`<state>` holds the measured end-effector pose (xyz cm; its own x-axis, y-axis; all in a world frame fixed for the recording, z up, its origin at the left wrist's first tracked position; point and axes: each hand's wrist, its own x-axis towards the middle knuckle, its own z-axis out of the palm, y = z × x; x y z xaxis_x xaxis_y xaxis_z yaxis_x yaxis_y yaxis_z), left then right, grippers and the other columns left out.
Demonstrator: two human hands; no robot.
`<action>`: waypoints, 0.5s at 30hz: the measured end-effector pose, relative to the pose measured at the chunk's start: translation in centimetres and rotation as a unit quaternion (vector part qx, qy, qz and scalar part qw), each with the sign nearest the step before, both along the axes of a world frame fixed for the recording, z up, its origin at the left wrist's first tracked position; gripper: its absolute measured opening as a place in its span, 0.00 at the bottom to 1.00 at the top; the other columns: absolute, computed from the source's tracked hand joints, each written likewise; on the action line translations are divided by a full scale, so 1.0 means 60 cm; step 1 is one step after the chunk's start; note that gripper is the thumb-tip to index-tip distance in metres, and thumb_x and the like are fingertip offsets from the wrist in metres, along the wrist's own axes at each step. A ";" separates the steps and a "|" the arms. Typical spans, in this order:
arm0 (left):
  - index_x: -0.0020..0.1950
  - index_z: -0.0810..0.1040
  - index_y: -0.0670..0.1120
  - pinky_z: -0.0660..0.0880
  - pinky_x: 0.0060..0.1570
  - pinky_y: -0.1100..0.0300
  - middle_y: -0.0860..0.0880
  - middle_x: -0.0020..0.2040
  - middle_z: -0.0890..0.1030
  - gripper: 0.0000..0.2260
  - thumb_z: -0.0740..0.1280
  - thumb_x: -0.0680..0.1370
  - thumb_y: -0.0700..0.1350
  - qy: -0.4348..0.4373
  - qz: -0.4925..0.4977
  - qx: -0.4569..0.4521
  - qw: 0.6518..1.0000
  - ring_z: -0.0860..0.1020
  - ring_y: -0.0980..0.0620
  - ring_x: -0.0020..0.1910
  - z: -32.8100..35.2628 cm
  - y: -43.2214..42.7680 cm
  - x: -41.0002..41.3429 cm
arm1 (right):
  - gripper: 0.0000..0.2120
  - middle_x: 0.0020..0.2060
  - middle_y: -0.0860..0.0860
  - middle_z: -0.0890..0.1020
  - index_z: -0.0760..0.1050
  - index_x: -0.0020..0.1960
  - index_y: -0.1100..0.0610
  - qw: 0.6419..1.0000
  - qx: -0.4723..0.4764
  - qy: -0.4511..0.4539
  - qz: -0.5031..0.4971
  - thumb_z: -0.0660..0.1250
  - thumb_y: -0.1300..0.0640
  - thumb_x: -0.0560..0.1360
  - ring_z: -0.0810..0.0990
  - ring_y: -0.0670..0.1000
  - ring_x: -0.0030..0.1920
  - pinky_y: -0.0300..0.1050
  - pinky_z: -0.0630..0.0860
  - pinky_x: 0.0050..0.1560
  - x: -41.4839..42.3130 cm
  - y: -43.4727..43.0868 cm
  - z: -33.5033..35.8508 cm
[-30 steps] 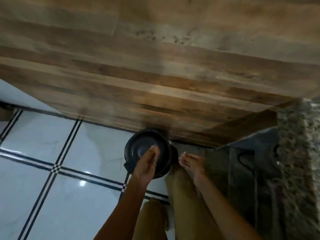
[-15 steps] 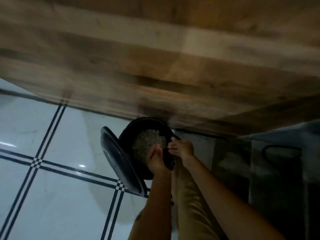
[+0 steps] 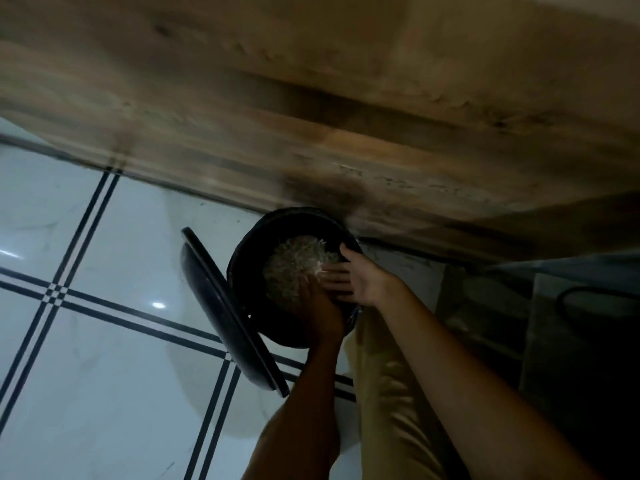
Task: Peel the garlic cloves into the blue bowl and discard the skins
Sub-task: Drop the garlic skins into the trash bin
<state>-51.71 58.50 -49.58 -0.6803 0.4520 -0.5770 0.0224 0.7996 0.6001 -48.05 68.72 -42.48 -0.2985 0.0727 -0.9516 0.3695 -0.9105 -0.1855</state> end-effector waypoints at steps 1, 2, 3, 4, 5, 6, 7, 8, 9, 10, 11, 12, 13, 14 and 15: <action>0.69 0.68 0.46 0.67 0.67 0.52 0.43 0.68 0.71 0.18 0.59 0.81 0.50 -0.011 -0.028 0.013 0.999 0.71 0.45 0.63 0.027 0.001 -0.004 | 0.25 0.52 0.52 0.79 0.73 0.61 0.58 0.999 0.030 -0.015 0.011 0.52 0.40 0.79 0.76 0.51 0.52 0.45 0.69 0.50 0.007 -0.002 0.024; 0.67 0.70 0.43 0.70 0.63 0.54 0.41 0.66 0.73 0.15 0.60 0.80 0.43 -0.052 -0.058 0.042 0.996 0.73 0.44 0.62 0.070 0.005 -0.002 | 0.23 0.56 0.52 0.78 0.73 0.61 0.58 0.997 0.069 -0.041 0.009 0.54 0.42 0.79 0.75 0.52 0.55 0.46 0.67 0.53 0.015 -0.006 0.049; 0.63 0.73 0.41 0.71 0.58 0.58 0.40 0.61 0.75 0.12 0.60 0.79 0.38 -0.040 -0.067 0.053 0.996 0.74 0.44 0.59 0.109 0.011 -0.005 | 0.20 0.61 0.53 0.76 0.73 0.62 0.59 0.992 0.113 -0.064 0.000 0.56 0.45 0.80 0.73 0.54 0.60 0.48 0.66 0.56 0.023 -0.011 0.077; 0.58 0.75 0.40 0.70 0.51 0.62 0.41 0.55 0.77 0.10 0.61 0.78 0.36 -0.024 -0.076 0.068 0.995 0.76 0.45 0.55 0.152 0.009 -0.005 | 0.19 0.63 0.54 0.75 0.73 0.62 0.60 0.985 0.152 -0.084 -0.021 0.57 0.48 0.80 0.72 0.55 0.63 0.48 0.65 0.57 0.032 -0.016 0.110; 0.53 0.76 0.39 0.68 0.46 0.64 0.42 0.50 0.78 0.07 0.62 0.77 0.35 -0.024 -0.074 0.094 0.992 0.77 0.46 0.50 0.209 0.008 -0.001 | 0.18 0.63 0.55 0.75 0.73 0.63 0.61 0.975 0.194 -0.098 -0.049 0.59 0.50 0.80 0.72 0.55 0.63 0.48 0.65 0.56 0.041 -0.027 0.156; 0.49 0.77 0.40 0.67 0.43 0.64 0.43 0.46 0.79 0.04 0.63 0.77 0.35 -0.014 -0.098 0.119 0.988 0.77 0.48 0.46 0.260 0.006 -0.001 | 0.16 0.62 0.56 0.76 0.74 0.61 0.61 0.965 0.226 -0.106 -0.081 0.60 0.52 0.79 0.74 0.55 0.60 0.46 0.67 0.54 0.054 -0.038 0.196; 0.46 0.78 0.40 0.69 0.41 0.63 0.43 0.43 0.80 0.03 0.64 0.76 0.36 0.003 -0.133 0.152 0.980 0.78 0.48 0.43 0.313 0.010 0.002 | 0.14 0.61 0.57 0.77 0.76 0.58 0.61 0.954 0.258 -0.106 -0.107 0.61 0.54 0.79 0.75 0.55 0.57 0.44 0.69 0.51 0.066 -0.049 0.243; 0.44 0.78 0.40 0.72 0.41 0.60 0.43 0.42 0.81 0.03 0.65 0.76 0.37 -0.002 -0.176 0.167 0.970 0.78 0.48 0.41 0.361 0.011 0.006 | 0.11 0.59 0.58 0.78 0.77 0.54 0.60 0.944 0.283 -0.104 -0.131 0.62 0.55 0.78 0.76 0.53 0.53 0.41 0.70 0.47 0.082 -0.061 0.293; 0.43 0.79 0.41 0.74 0.42 0.57 0.43 0.41 0.81 0.04 0.66 0.76 0.38 -0.014 -0.208 0.196 0.958 0.79 0.48 0.40 0.407 0.012 0.013 | 0.08 0.57 0.58 0.79 0.78 0.51 0.59 0.932 0.313 -0.105 -0.151 0.63 0.56 0.78 0.77 0.53 0.50 0.38 0.71 0.41 0.101 -0.076 0.348; 0.43 0.79 0.42 0.76 0.44 0.55 0.44 0.40 0.82 0.03 0.66 0.76 0.39 -0.015 -0.243 0.224 0.944 0.80 0.49 0.40 0.459 0.012 0.023 | 0.08 0.55 0.58 0.80 0.78 0.50 0.60 0.915 0.347 -0.106 -0.175 0.63 0.57 0.78 0.78 0.53 0.50 0.35 0.70 0.37 0.125 -0.089 0.400; 0.44 0.79 0.42 0.76 0.44 0.57 0.46 0.40 0.82 0.03 0.67 0.76 0.39 -0.009 -0.268 0.257 0.929 0.80 0.51 0.40 0.509 0.015 0.038 | 0.08 0.53 0.58 0.81 0.79 0.51 0.61 0.894 0.385 -0.100 -0.207 0.63 0.59 0.77 0.79 0.54 0.52 0.32 0.71 0.37 0.152 -0.101 0.450; 0.45 0.79 0.43 0.76 0.44 0.61 0.48 0.40 0.82 0.02 0.68 0.76 0.39 -0.003 -0.296 0.276 0.915 0.79 0.56 0.40 0.557 0.015 0.055 | 0.09 0.51 0.59 0.81 0.79 0.52 0.63 0.872 0.415 -0.094 -0.243 0.62 0.60 0.77 0.79 0.55 0.53 0.31 0.72 0.39 0.181 -0.117 0.494; 0.45 0.79 0.43 0.74 0.43 0.66 0.51 0.39 0.81 0.01 0.68 0.76 0.39 0.001 -0.326 0.295 0.898 0.78 0.62 0.38 0.604 0.012 0.080 | 0.09 0.50 0.59 0.82 0.79 0.51 0.62 0.848 0.443 -0.092 -0.275 0.62 0.61 0.77 0.80 0.55 0.53 0.33 0.73 0.42 0.213 -0.138 0.541; 0.45 0.80 0.43 0.73 0.42 0.71 0.52 0.39 0.80 0.01 0.68 0.76 0.38 0.000 -0.359 0.312 0.880 0.77 0.65 0.37 0.649 0.008 0.111 | 0.08 0.49 0.58 0.83 0.79 0.49 0.59 0.825 0.469 -0.093 -0.301 0.61 0.60 0.78 0.80 0.54 0.52 0.35 0.74 0.45 0.248 -0.163 0.582; 0.46 0.80 0.42 0.71 0.41 0.74 0.52 0.39 0.80 0.02 0.68 0.76 0.37 -0.009 -0.396 0.329 0.857 0.77 0.68 0.37 0.687 0.001 0.148 | 0.08 0.47 0.55 0.83 0.79 0.47 0.56 0.801 0.496 -0.097 -0.322 0.61 0.59 0.78 0.81 0.52 0.50 0.38 0.75 0.48 0.287 -0.190 0.622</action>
